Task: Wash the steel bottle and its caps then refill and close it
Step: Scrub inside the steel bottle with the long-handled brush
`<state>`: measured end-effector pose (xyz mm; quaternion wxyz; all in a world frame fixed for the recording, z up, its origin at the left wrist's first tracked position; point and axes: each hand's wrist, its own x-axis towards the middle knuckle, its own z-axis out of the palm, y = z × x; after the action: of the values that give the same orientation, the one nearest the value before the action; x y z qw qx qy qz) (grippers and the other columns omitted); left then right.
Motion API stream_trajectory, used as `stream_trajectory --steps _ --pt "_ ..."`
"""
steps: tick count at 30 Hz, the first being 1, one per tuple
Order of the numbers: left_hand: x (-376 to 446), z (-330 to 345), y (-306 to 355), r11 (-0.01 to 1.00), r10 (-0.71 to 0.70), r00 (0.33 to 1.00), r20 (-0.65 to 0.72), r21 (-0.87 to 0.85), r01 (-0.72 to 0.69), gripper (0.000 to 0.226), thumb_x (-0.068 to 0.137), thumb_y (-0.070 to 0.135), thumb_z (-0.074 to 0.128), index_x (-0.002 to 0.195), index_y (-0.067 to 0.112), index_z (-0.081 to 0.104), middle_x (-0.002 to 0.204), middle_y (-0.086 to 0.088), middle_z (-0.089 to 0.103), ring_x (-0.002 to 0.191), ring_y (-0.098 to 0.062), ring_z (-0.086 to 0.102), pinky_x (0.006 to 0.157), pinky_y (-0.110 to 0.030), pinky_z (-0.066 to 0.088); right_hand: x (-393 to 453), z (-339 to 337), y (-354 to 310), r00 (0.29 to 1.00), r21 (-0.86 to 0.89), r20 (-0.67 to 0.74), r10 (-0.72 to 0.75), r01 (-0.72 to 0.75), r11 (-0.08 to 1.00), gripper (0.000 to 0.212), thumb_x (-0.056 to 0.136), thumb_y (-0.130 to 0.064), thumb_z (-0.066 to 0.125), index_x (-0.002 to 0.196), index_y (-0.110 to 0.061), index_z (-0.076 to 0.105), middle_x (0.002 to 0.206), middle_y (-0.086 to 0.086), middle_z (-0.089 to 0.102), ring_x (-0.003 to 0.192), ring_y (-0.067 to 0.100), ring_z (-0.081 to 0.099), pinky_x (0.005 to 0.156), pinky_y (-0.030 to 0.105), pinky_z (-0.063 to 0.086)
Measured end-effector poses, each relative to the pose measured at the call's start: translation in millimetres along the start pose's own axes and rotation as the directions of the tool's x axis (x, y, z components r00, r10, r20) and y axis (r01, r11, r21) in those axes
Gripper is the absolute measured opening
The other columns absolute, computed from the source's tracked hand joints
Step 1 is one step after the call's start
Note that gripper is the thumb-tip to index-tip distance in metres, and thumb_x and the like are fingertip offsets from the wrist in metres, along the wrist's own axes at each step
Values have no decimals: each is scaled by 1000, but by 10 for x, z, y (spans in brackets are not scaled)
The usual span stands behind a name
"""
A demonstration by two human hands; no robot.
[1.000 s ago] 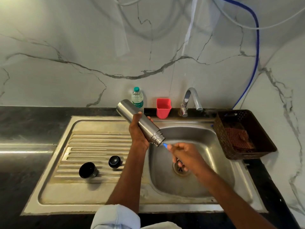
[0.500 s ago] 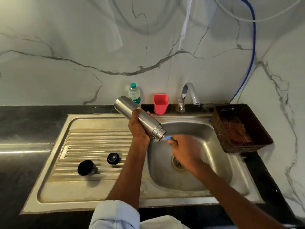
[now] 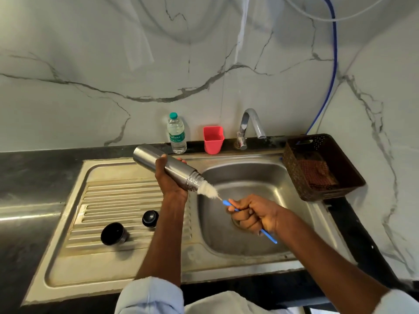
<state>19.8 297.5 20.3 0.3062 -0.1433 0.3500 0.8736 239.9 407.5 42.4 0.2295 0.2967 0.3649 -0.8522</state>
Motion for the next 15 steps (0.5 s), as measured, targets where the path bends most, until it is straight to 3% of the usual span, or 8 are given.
stream_trajectory --steps 2,4,5,7,8,9,12,15 --pt "4 59 -22 999 3 999 50 45 -5 33 92 33 68 115 10 59 80 -8 69 71 -22 68 64 -30 58 41 122 -18 997 -21 -65 -33 32 999 17 103 -31 45 93 -18 52 49 -9 33 38 1 14 31 14 18" --pt "9 88 -49 995 25 999 47 94 -30 34 91 31 69 116 9 61 81 -9 69 72 -23 69 66 -32 59 102 272 -32 921 -256 -299 -249 173 951 17 106 -31 50 92 -22 56 53 -8 39 35 0 24 33 15 19" --pt "22 83 -34 994 41 999 36 100 -44 34 91 31 70 116 10 62 82 -10 70 72 -24 69 67 -33 59 122 340 -9 791 -503 -384 -477 254 826 18 104 -31 58 87 -24 59 55 -11 46 37 0 32 38 16 25" --pt "62 37 42 996 58 998 23 73 -60 37 89 33 72 117 11 62 84 -10 69 73 -24 70 69 -35 59 124 346 83 502 -915 -246 -829 163 370 23 96 -37 67 77 -28 59 56 -13 53 49 1 47 53 22 38" --pt "84 7 89 997 65 998 18 51 -66 42 86 34 74 119 11 61 85 -10 70 74 -25 70 70 -36 59 91 300 150 464 -979 -149 -873 56 197 23 95 -43 63 78 -29 58 59 -12 54 56 4 51 58 29 43" --pt "114 -32 123 997 74 997 5 35 -75 48 83 35 75 122 10 61 86 -10 70 75 -25 71 71 -37 60 34 260 224 478 -992 -123 -870 -50 113 23 95 -49 55 84 -29 59 65 -10 58 63 12 56 62 34 47" --pt "153 -129 99 997 76 995 -71 14 -75 59 81 35 78 130 8 61 88 -12 72 77 -27 72 73 -39 61 -136 254 323 452 -927 -248 -857 -368 74 20 98 -44 47 101 -31 62 90 -4 71 85 28 65 71 37 49" --pt "107 -142 -57 999 48 993 -112 -16 -50 65 77 37 80 131 5 62 88 -11 72 77 -27 72 75 -41 61 -55 384 264 370 -873 -365 -854 -455 175 21 100 -38 49 95 -25 64 92 -1 72 90 30 66 72 35 46"
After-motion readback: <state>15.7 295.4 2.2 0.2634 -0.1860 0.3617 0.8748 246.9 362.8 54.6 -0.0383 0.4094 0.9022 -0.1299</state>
